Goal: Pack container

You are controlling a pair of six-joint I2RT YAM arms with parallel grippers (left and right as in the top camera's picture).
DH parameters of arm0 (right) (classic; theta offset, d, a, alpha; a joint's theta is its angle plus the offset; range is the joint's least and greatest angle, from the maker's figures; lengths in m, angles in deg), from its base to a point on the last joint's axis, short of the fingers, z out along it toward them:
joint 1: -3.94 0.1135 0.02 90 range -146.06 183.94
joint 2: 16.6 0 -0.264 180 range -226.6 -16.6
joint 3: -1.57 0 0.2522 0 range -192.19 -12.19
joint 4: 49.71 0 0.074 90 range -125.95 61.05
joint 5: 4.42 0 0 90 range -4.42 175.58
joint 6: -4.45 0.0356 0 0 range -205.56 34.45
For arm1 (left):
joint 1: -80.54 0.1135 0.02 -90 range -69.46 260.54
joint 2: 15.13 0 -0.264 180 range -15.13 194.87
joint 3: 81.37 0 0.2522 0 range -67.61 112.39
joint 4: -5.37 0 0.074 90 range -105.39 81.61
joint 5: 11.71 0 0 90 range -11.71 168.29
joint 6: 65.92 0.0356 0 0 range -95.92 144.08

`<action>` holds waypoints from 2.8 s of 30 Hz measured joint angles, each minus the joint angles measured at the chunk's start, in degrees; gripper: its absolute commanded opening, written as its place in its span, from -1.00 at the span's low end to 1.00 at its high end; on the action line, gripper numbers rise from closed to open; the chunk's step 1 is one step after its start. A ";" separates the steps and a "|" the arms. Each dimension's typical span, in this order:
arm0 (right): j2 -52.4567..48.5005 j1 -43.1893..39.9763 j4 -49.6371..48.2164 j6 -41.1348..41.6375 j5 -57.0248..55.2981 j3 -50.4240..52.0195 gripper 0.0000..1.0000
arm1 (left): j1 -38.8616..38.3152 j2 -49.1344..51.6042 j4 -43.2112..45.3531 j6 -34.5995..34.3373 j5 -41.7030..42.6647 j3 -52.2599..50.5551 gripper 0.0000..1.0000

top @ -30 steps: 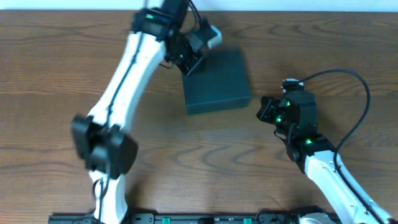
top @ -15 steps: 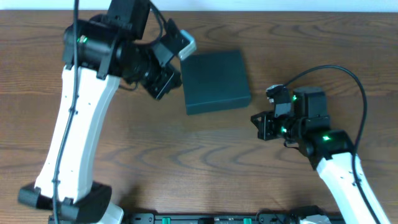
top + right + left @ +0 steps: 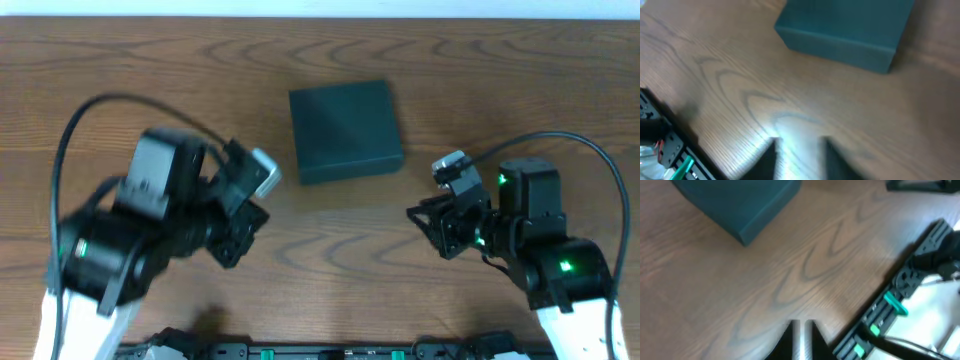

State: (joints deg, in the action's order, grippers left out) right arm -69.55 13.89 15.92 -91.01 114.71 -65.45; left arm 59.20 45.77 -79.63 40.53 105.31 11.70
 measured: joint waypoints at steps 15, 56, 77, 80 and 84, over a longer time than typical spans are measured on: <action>-0.20 0.00 0.15 -0.68 0.00 -0.04 0.98 | -0.04 -4.37 -3.32 -8.09 -1.77 -5.79 0.91; -0.28 0.00 0.17 -0.87 0.00 -0.17 0.99 | 23.98 -55.39 41.48 -16.28 -15.26 -64.83 0.91; -0.31 0.00 0.20 -0.87 0.00 -0.17 0.98 | 23.98 -60.17 42.03 -19.69 -16.04 -70.34 0.91; -0.31 0.00 0.17 -0.87 0.00 -0.17 0.98 | 23.98 -60.17 42.03 -19.69 -16.13 -70.34 0.91; -0.31 0.00 0.20 -0.87 0.00 -0.17 0.99 | 23.98 -60.17 42.03 -19.69 -16.33 -70.34 0.91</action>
State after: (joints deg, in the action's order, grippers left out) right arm -69.86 13.89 16.12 -91.88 114.71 -65.62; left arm 83.18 -14.40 -37.60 20.84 88.99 -58.63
